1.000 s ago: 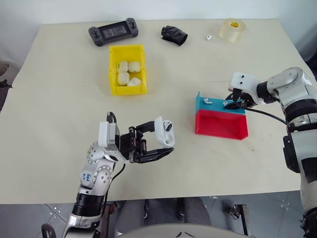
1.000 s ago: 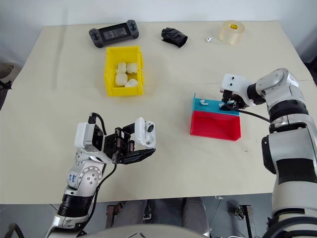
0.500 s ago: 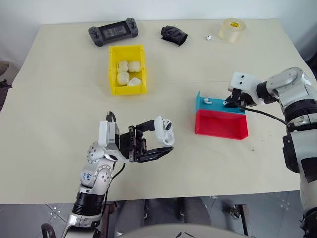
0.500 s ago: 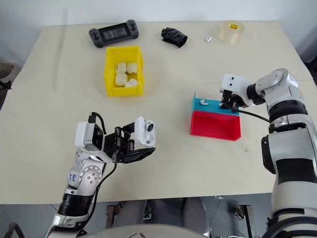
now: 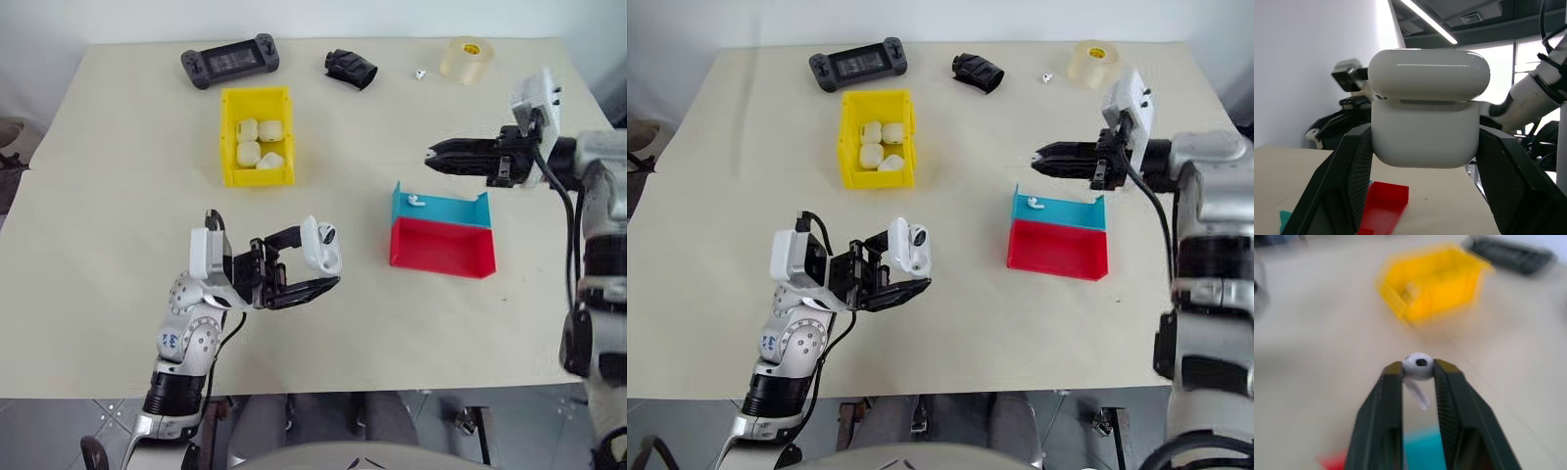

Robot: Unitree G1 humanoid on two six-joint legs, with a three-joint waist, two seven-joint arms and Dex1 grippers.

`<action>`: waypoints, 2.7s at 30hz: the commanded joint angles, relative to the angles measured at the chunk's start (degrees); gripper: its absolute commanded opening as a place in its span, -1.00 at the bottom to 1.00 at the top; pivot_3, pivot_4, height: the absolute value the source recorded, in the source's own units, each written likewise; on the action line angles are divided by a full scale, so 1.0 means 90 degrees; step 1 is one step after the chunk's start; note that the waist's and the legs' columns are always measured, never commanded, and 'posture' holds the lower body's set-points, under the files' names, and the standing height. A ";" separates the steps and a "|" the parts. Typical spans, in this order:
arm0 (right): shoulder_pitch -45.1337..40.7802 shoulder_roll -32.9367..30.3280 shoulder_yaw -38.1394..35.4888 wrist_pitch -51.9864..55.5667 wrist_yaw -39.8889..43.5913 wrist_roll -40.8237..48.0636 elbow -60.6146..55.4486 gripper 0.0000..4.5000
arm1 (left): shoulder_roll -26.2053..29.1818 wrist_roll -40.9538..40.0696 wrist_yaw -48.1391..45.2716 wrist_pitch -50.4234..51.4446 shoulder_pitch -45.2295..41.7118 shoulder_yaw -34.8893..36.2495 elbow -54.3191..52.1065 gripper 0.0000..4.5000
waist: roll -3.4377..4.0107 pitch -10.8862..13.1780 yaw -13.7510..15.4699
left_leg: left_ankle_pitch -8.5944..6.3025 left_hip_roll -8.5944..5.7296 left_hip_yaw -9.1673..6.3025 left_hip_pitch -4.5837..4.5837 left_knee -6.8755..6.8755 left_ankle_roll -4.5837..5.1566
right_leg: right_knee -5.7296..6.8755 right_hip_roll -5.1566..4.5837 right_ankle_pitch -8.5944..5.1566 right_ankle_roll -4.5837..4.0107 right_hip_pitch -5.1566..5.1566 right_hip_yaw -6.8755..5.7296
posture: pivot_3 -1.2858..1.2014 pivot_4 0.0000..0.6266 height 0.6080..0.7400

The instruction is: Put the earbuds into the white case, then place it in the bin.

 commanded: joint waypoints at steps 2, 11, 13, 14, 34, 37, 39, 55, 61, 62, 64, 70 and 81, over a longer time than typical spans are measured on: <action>0.0850 0.0917 -0.1293 0.1887 -0.1832 0.2484 -0.2637 -0.74 | -0.0157 -0.0087 0.0103 -0.0092 -0.0279 0.0130 0.0154 0.23 | -0.0001 0.0000 0.0012 | 0.0000 0.0000 -0.0001 0.0000 0.0003 -0.0004 | 0.0007 0.0002 0.0000 -0.0001 -0.0004 0.0000 | 0.03 -0.52 1.00; 0.2491 0.2687 -0.1035 0.1768 -0.4760 0.4594 -0.4922 -0.74 | -0.0203 -0.0074 -0.0068 0.0008 -0.0733 0.0181 0.0727 0.23 | -0.0007 -0.0003 0.0004 | 0.0003 -0.0017 0.0022 0.0002 0.0004 -0.0007 | 0.0029 0.0003 0.0000 -0.0001 -0.0021 0.0023 | 0.03 -0.52 1.00; 0.2715 0.2848 -0.0774 0.1568 -0.4983 0.4653 -0.5165 -0.74 | -0.0209 -0.0046 -0.0111 0.0029 -0.0848 0.0164 0.0846 0.23 | -0.0007 -0.0003 0.0001 | 0.0003 -0.0024 0.0026 0.0002 0.0001 -0.0007 | 0.0032 0.0006 0.0000 -0.0002 -0.0027 0.0025 | 0.03 -0.52 1.00; 0.2789 0.2889 -0.0663 0.1485 -0.5075 0.4701 -0.5246 -0.74 | -0.0213 -0.0023 -0.0134 0.0031 -0.0892 0.0149 0.0889 0.23 | -0.0007 -0.0003 -0.0003 | 0.0003 -0.0028 0.0026 0.0002 0.0000 -0.0007 | 0.0035 0.0008 -0.0001 -0.0003 -0.0028 0.0025 | 0.03 -0.52 1.00; 0.3560 0.2731 0.0730 0.0451 -0.5491 0.4702 -0.5270 -0.74 | -0.0301 0.0047 -0.0163 0.0030 -0.1041 0.0127 0.1007 0.23 | -0.0007 -0.0003 -0.0008 | 0.0003 -0.0032 0.0030 0.0003 -0.0001 -0.0005 | 0.0036 0.0007 -0.0001 -0.0003 -0.0032 0.0031 | 0.03 -0.52 1.00; 0.3614 0.2622 0.0773 0.0360 -0.5418 0.4631 -0.5185 -0.74 | -0.0308 0.0055 -0.0148 0.0021 -0.1032 0.0140 0.0983 0.23 | -0.0007 -0.0003 -0.0004 | 0.0003 -0.0032 0.0030 0.0003 0.0000 -0.0005 | 0.0035 0.0007 -0.0001 -0.0003 -0.0032 0.0031 | 0.03 -0.52 1.00; 0.3631 0.2568 0.0794 0.0303 -0.5371 0.4614 -0.5121 -0.74 | -0.0302 0.0059 -0.0137 0.0022 -0.1021 0.0156 0.0959 0.23 | -0.0007 -0.0003 -0.0004 | 0.0002 -0.0032 0.0030 0.0003 0.0000 -0.0004 | 0.0034 0.0007 -0.0001 -0.0003 -0.0032 0.0031 | 0.03 -0.52 1.00; 0.3749 0.2275 0.0882 0.0194 -0.5271 0.4698 -0.4882 -0.74 | -0.0338 0.0051 -0.0144 -0.0059 -0.1039 0.0233 0.0983 0.23 | -0.0008 -0.0003 -0.0003 | 0.0002 -0.0030 0.0030 0.0003 0.0000 -0.0004 | 0.0033 0.0007 -0.0001 -0.0003 -0.0032 0.0031 | 0.03 -0.52 1.00; 0.3808 0.2111 0.0882 0.0394 -0.5341 0.5068 -0.4859 -0.32 | -0.0338 0.0058 -0.0181 -0.0061 -0.1051 0.0233 0.0993 0.23 | -0.0008 -0.0003 -0.0003 | 0.0002 -0.0029 0.0030 0.0003 0.0000 -0.0004 | 0.0033 0.0007 -0.0001 -0.0003 -0.0031 0.0031 | 0.03 -0.52 1.00; 0.3804 0.2058 0.0894 0.0340 -0.5276 0.4960 -0.4881 -0.18 | -0.0331 0.0058 -0.0182 -0.0035 -0.1042 0.0231 0.0982 0.23 | -0.0008 -0.0003 -0.0003 | 0.0002 -0.0029 0.0031 0.0003 -0.0001 -0.0004 | 0.0032 0.0007 -0.0001 -0.0004 -0.0031 0.0030 | 0.03 -0.52 1.00; 0.3809 0.1953 0.0849 0.0254 -0.5194 0.4877 -0.4929 0.13 | -0.0312 0.0085 -0.0187 -0.0017 -0.1022 0.0231 0.0969 0.23 | -0.0008 -0.0003 0.0010 | 0.0002 -0.0030 0.0031 0.0002 -0.0001 -0.0004 | 0.0031 0.0007 -0.0001 -0.0004 -0.0031 0.0031 | 0.03 -0.52 1.00; 0.3912 0.1517 0.0459 0.0076 -0.4959 0.4770 -0.4982 0.55 | -0.0080 0.0220 -0.0127 0.0081 -0.0944 0.0231 0.0879 0.23 | -0.0009 -0.0002 0.0007 | 0.0002 -0.0031 0.0031 0.0002 -0.0001 -0.0003 | 0.0031 0.0006 -0.0001 -0.0004 -0.0031 0.0030 | 0.03 -0.52 1.00; 0.3615 0.0418 0.0616 -0.0248 -0.4222 0.3349 -0.5011 -0.81 | 0.1792 0.2632 0.0110 -0.0107 -0.1241 -0.0600 0.0938 0.23 | -0.0010 -0.0002 0.0006 | 0.0001 -0.0030 0.0038 0.0003 -0.0005 -0.0001 | 0.0027 0.0007 -0.0001 -0.0004 -0.0032 0.0031 | 0.03 -0.52 1.00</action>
